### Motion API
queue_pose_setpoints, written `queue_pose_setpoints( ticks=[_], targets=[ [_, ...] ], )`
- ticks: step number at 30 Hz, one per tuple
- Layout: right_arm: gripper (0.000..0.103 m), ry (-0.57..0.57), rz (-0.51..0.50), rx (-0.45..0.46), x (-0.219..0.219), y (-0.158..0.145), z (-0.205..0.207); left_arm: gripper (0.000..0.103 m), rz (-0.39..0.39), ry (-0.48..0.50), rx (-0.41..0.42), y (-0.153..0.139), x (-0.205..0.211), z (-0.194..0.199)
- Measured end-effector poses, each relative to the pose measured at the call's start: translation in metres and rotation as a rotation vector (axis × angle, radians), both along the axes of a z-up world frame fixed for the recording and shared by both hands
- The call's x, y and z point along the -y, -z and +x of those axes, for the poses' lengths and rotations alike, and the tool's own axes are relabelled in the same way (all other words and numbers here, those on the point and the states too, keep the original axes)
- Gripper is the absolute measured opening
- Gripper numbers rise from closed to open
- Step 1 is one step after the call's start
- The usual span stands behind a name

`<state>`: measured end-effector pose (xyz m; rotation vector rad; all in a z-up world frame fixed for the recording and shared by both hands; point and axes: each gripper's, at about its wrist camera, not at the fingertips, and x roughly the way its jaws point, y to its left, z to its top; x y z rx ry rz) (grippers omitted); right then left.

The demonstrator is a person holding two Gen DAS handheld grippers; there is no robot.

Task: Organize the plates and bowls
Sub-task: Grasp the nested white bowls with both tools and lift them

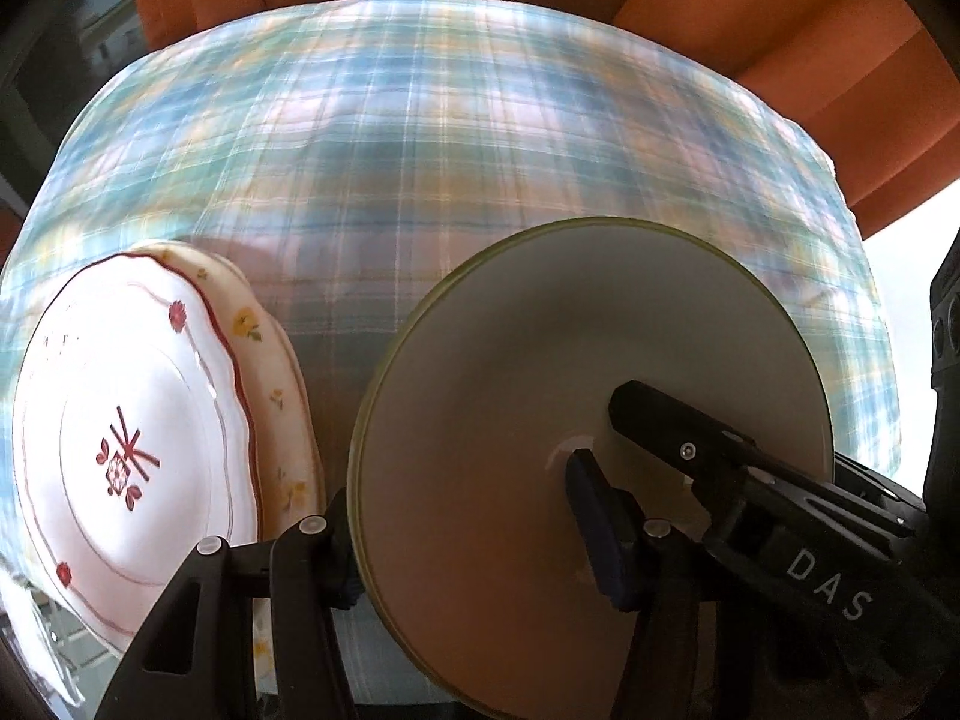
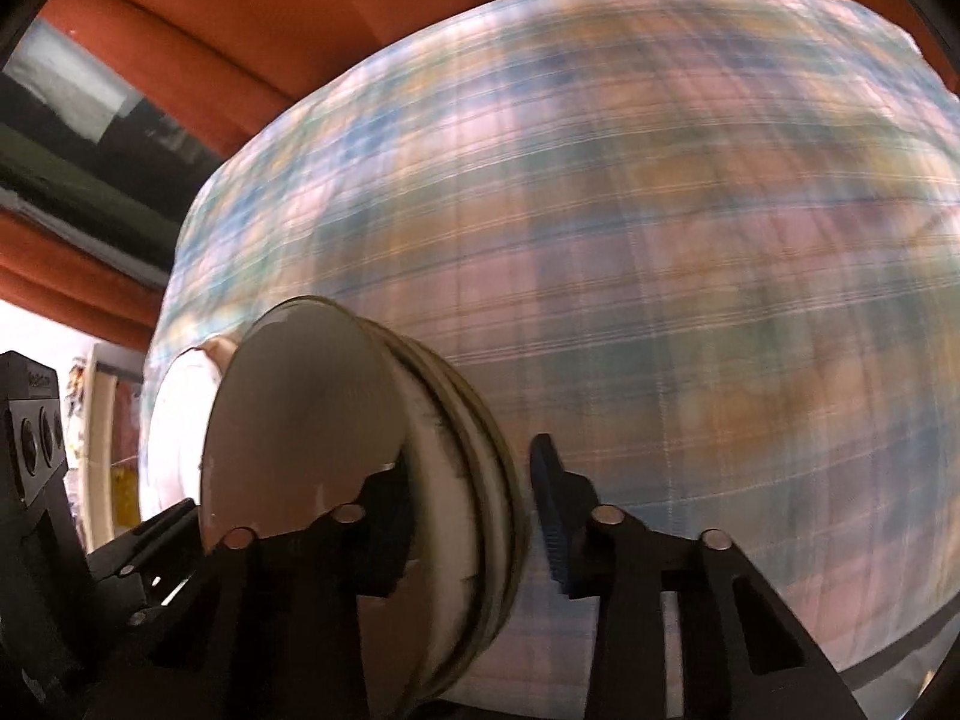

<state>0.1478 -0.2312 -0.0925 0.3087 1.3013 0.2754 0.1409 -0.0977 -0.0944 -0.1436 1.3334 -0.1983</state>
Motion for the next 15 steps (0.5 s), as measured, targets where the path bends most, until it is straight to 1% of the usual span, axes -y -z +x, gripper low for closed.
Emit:
queue_pose_setpoints(
  ticks=[6, 11, 15],
  targets=[
    [0.035, -0.032, -0.005, -0.008, 0.001, 0.0, 0.004, 0.054, 0.03, -0.008, 0.003, -0.003, 0.007, -0.003],
    [0.036, -0.045, -0.015, -0.003, 0.0, -0.004, 0.001, 0.054, 0.006, -0.03, -0.019, -0.004, 0.008, -0.007],
    [0.036, -0.063, -0.024, 0.012, 0.008, -0.009, -0.003, 0.054, -0.005, -0.043, -0.004, -0.007, 0.012, -0.012]
  ],
)
